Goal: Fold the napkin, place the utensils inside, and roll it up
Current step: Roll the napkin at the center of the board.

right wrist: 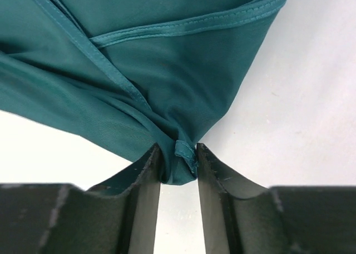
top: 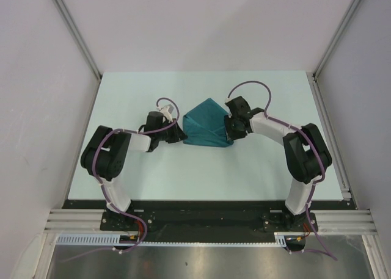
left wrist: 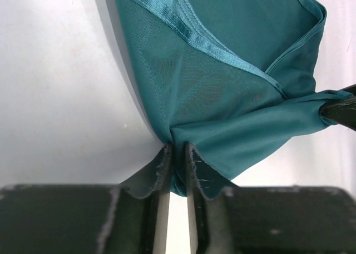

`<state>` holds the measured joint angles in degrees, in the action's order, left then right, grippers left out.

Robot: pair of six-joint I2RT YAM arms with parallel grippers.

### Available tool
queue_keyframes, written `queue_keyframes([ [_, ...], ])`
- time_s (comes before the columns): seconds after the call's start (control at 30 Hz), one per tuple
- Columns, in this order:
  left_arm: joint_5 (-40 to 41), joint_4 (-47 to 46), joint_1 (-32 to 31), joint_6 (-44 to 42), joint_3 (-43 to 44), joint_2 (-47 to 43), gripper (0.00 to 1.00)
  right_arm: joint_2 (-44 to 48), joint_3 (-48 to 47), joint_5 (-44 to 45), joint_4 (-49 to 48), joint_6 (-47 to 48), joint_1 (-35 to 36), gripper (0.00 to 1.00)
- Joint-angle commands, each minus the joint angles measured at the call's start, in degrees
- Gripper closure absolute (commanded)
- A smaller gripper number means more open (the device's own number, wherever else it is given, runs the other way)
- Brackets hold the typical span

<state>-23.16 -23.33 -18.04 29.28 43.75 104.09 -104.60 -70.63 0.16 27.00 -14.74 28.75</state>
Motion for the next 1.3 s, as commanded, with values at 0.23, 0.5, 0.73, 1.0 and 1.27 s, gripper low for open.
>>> queue_keyframes([
  [0.23, 0.66, 5.49, -0.59, -3.52, 1.78, 1.29, 0.96, 7.03, -3.02, -11.59, -3.71, 3.66, -3.35, 0.38],
  [0.5, 0.92, 7.68, -0.59, -4.05, 3.18, 1.73, 0.98, 11.61, 1.89, -8.07, -8.90, 9.03, 1.48, 0.36],
  [0.73, 0.92, 8.83, -0.59, -4.23, 4.06, 1.90, 0.98, 9.33, 2.69, -10.80, -8.20, 7.98, 3.59, 0.49],
  [1.0, 1.18, 9.97, -0.59, -4.40, 4.77, 1.90, 0.99, 8.62, 3.57, -12.64, -6.44, 7.27, 3.59, 0.50],
  [1.27, 1.27, 10.94, -0.59, -4.49, 5.74, 2.52, 1.00, 7.04, 4.36, -11.59, -3.19, 6.39, 2.63, 0.51],
])
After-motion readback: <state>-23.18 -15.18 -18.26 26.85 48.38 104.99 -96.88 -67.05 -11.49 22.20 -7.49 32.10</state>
